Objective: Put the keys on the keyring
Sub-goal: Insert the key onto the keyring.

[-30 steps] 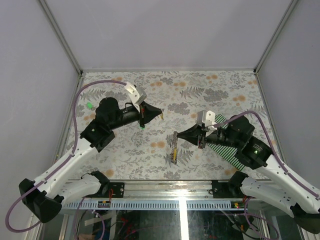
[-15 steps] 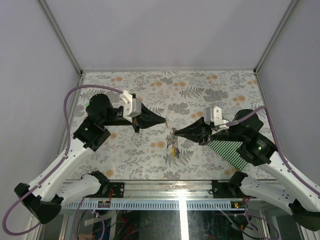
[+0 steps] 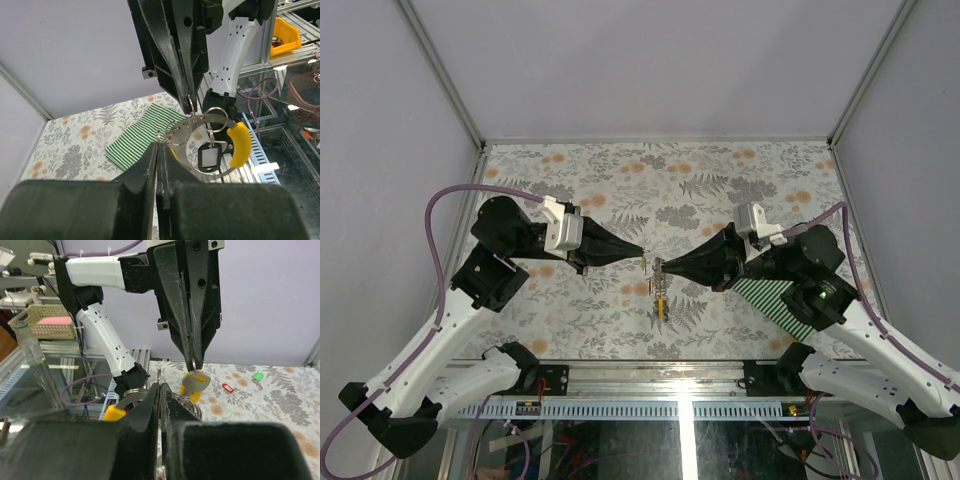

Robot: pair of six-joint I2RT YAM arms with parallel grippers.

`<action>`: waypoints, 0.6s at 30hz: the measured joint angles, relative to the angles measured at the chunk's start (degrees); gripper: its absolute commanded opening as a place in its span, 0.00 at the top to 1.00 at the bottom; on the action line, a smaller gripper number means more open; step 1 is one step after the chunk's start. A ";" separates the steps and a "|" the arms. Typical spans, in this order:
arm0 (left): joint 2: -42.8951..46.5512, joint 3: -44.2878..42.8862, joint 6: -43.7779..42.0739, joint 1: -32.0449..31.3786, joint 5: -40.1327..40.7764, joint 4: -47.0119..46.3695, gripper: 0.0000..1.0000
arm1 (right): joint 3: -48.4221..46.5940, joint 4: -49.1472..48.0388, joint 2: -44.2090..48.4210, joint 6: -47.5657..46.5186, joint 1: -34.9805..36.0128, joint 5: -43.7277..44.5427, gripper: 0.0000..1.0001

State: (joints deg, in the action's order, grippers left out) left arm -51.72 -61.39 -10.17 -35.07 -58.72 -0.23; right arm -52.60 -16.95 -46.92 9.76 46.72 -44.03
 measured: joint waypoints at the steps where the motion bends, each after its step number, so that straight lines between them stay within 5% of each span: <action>1: 0.00 0.00 -0.02 0.00 -0.02 0.00 1.00 | 0.31 -0.79 -0.13 1.07 0.00 0.07 1.00; 18: -0.33 -0.02 -0.24 0.00 0.00 0.00 1.00 | 2.64 -6.54 -1.68 11.87 0.00 5.27 1.00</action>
State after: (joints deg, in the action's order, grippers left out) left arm -52.05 -61.41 -10.41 -35.07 -58.72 -0.23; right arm -49.95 -23.49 -48.60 21.63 46.72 -38.76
